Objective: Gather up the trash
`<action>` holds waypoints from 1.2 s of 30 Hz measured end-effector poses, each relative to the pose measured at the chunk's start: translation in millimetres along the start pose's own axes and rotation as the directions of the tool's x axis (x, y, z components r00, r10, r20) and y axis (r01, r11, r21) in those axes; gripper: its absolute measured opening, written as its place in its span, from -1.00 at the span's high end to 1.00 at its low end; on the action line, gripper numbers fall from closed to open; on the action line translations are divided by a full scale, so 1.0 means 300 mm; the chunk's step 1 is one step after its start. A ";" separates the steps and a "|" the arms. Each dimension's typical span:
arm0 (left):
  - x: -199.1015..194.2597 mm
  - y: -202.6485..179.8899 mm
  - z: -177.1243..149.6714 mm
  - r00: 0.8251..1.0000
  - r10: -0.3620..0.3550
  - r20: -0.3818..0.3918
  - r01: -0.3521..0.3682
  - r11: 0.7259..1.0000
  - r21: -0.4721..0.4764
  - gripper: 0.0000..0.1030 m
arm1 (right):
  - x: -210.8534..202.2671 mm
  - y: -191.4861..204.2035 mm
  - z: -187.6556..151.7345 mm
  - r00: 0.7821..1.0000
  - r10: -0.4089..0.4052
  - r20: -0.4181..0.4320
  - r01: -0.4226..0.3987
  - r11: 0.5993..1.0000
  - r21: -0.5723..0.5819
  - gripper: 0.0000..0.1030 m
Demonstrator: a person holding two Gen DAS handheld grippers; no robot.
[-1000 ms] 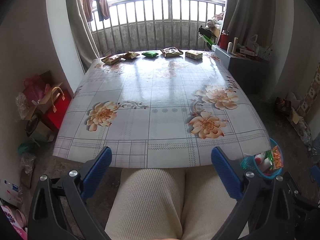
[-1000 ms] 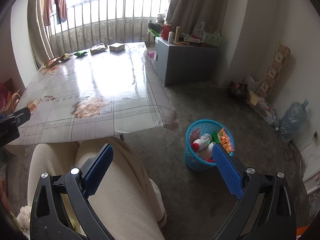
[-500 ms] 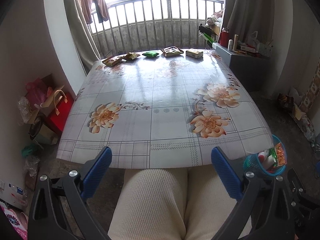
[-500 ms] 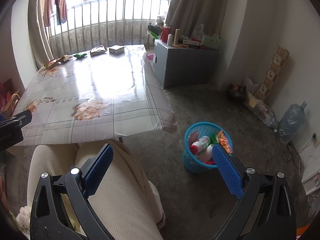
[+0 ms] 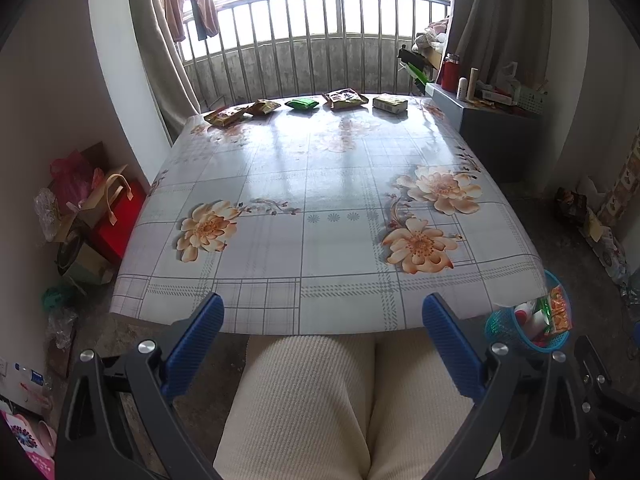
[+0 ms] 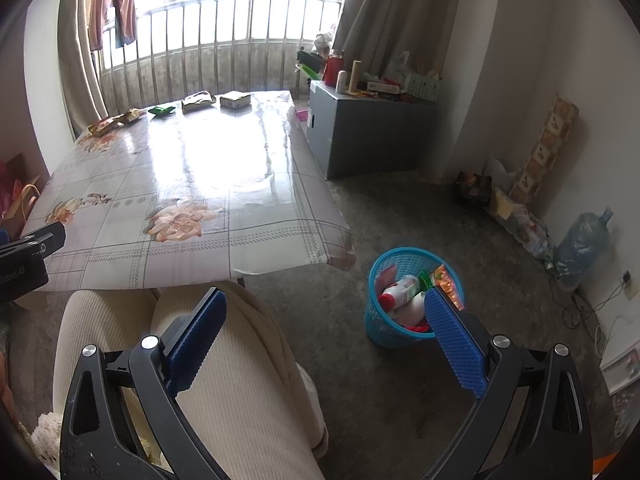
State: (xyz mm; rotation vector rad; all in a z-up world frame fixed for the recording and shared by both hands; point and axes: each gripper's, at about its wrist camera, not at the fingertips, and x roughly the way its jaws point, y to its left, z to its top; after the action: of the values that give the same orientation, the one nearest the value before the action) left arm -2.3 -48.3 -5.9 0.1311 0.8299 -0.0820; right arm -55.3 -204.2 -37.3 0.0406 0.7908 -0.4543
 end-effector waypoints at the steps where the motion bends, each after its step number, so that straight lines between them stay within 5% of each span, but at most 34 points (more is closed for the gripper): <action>1: 0.001 -0.001 0.000 1.000 0.001 0.001 -0.001 1.000 0.001 -0.89 | 0.000 0.000 0.000 1.000 0.000 0.000 0.000 1.000 0.000 -0.84; 36: 0.003 -0.010 -0.026 0.999 -0.030 -0.032 0.030 0.999 -0.011 -0.89 | 0.008 -0.025 -0.016 0.999 0.009 -0.032 -0.008 0.999 0.032 -0.84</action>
State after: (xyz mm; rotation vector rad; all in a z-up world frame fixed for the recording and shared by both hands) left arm -7.8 -50.1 -11.9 0.1105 0.8645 -0.1043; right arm -60.1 -211.1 -41.3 0.0810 0.8149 -0.4586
